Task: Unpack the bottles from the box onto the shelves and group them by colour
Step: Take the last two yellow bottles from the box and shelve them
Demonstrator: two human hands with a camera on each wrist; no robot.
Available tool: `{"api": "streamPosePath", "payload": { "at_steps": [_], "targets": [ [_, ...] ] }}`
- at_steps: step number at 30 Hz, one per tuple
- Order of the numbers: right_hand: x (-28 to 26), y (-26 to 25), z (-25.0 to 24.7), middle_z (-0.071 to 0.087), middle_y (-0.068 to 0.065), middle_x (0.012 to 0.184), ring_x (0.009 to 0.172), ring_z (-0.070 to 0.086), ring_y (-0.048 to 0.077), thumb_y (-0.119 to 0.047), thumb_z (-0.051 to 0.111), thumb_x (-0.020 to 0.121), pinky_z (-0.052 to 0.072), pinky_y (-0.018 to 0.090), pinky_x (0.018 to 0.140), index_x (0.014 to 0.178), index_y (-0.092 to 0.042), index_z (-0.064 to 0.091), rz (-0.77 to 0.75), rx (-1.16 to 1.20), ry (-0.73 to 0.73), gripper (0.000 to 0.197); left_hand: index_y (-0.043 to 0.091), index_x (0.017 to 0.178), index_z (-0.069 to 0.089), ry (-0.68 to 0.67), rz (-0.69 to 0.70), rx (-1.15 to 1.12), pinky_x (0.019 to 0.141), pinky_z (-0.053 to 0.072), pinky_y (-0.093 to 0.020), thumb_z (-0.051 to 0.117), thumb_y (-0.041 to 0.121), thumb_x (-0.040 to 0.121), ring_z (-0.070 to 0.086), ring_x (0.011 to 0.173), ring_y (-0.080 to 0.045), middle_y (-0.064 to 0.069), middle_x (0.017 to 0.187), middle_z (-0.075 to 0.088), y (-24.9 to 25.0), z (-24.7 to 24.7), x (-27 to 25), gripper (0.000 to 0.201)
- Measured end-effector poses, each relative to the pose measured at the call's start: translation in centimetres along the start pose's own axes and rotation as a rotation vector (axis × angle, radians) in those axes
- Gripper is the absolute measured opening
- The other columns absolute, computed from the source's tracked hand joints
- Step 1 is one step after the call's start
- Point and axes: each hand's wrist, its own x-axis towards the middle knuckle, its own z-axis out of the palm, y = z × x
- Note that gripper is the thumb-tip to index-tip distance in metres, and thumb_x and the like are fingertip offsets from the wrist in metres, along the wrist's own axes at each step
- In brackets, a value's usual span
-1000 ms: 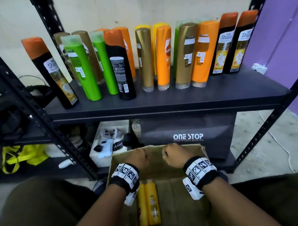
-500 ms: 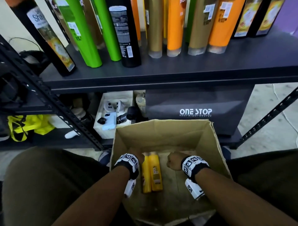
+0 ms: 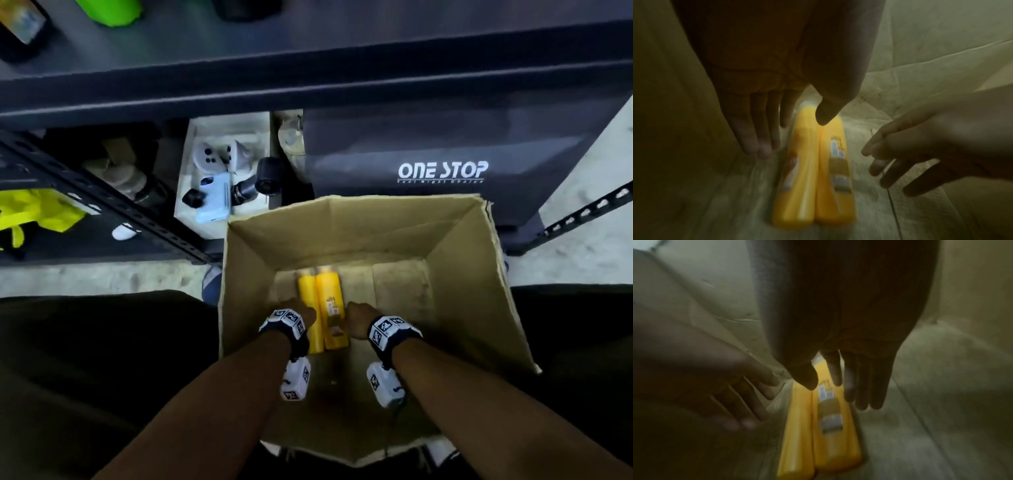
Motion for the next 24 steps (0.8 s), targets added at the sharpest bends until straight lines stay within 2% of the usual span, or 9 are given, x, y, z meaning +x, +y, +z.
{"api": "streamPosePath", "payload": {
  "at_steps": [1, 5, 10, 13, 15, 17, 21, 24],
  "targets": [
    [0.5, 0.2, 0.6, 0.055, 0.020, 0.138, 0.122, 0.058, 0.036, -0.048, 0.062, 0.097, 0.043, 0.031, 0.081, 0.138, -0.002, 0.046, 0.019, 0.035, 0.000, 0.064, 0.007, 0.145, 0.049, -0.020, -0.013, -0.001, 0.104, 0.044, -0.033, 0.042, 0.043, 0.104, 0.051, 0.133, -0.033, -0.016, 0.151, 0.048, -0.2, 0.6, 0.6, 0.055],
    [2.2, 1.3, 2.2, 0.049, 0.021, 0.147, 0.131, 0.052, 0.035, -0.048, 0.064, 0.097, 0.046, 0.037, 0.101, 0.143, 0.000, 0.042, 0.066, 0.152, -0.022, 0.070, 0.011, 0.140, 0.054, -0.078, -0.057, -0.026, 0.096, 0.044, -0.034, 0.048, 0.043, 0.099, 0.055, 0.128, -0.033, -0.014, 0.147, 0.053, -0.7, 2.4, 2.2, 0.052],
    [3.4, 1.9, 3.2, 0.052, 0.019, 0.145, 0.128, 0.055, 0.035, -0.042, 0.065, 0.097, 0.047, 0.037, 0.098, 0.144, -0.003, 0.042, 0.067, 0.258, -0.031, 0.064, 0.013, 0.155, 0.038, -0.127, -0.028, -0.084, 0.111, 0.037, -0.034, 0.048, 0.055, 0.101, 0.042, 0.142, -0.031, -0.012, 0.160, 0.038, -1.5, 4.6, 3.3, 0.069],
    [3.9, 2.0, 4.1, 0.054, 0.017, 0.144, 0.126, 0.057, 0.034, -0.039, 0.069, 0.095, 0.048, 0.040, 0.102, 0.144, -0.005, 0.045, 0.095, 0.335, -0.009, 0.064, 0.012, 0.150, 0.045, -0.103, -0.028, -0.096, 0.103, 0.043, -0.034, 0.055, 0.061, 0.095, 0.051, 0.134, -0.032, -0.013, 0.153, 0.047, -1.4, 5.4, 3.7, 0.075],
    [4.1, 2.0, 4.7, 0.057, 0.016, 0.142, 0.125, 0.059, 0.033, -0.041, 0.074, 0.090, 0.048, 0.042, 0.104, 0.144, -0.007, 0.049, 0.092, 0.372, 0.005, 0.069, 0.011, 0.146, 0.049, -0.079, -0.041, -0.117, 0.105, 0.047, -0.039, 0.061, 0.063, 0.089, 0.054, 0.130, -0.035, -0.015, 0.149, 0.051, -1.5, 5.6, 3.8, 0.078],
    [4.2, 1.8, 5.1, 0.061, 0.016, 0.138, 0.123, 0.061, 0.033, -0.041, 0.079, 0.086, 0.049, 0.043, 0.104, 0.141, -0.008, 0.054, 0.064, 0.398, 0.010, 0.069, 0.011, 0.149, 0.046, -0.072, -0.043, -0.144, 0.107, 0.046, -0.043, 0.064, 0.062, 0.088, 0.052, 0.133, -0.035, -0.015, 0.151, 0.049, -1.8, 5.9, 4.1, 0.081],
    [4.4, 1.6, 5.4, 0.062, 0.017, 0.138, 0.123, 0.061, 0.033, -0.032, 0.082, 0.084, 0.049, 0.041, 0.104, 0.141, -0.008, 0.057, 0.055, 0.369, 0.018, 0.067, 0.012, 0.151, 0.043, -0.037, -0.004, -0.107, 0.111, 0.043, -0.043, 0.062, 0.054, 0.094, 0.047, 0.139, -0.034, -0.013, 0.155, 0.045, -2.3, 6.5, 4.5, 0.073],
    [4.4, 1.6, 5.3, 0.057, 0.017, 0.141, 0.124, 0.059, 0.034, -0.031, 0.083, 0.084, 0.049, 0.038, 0.101, 0.144, -0.005, 0.048, 0.093, 0.371, 0.023, 0.074, 0.018, 0.142, 0.056, -0.067, 0.011, -0.137, 0.106, 0.047, -0.045, 0.061, 0.055, 0.093, 0.056, 0.128, -0.035, -0.011, 0.144, 0.057, -1.9, 6.3, 4.5, 0.061]
  ]
}}
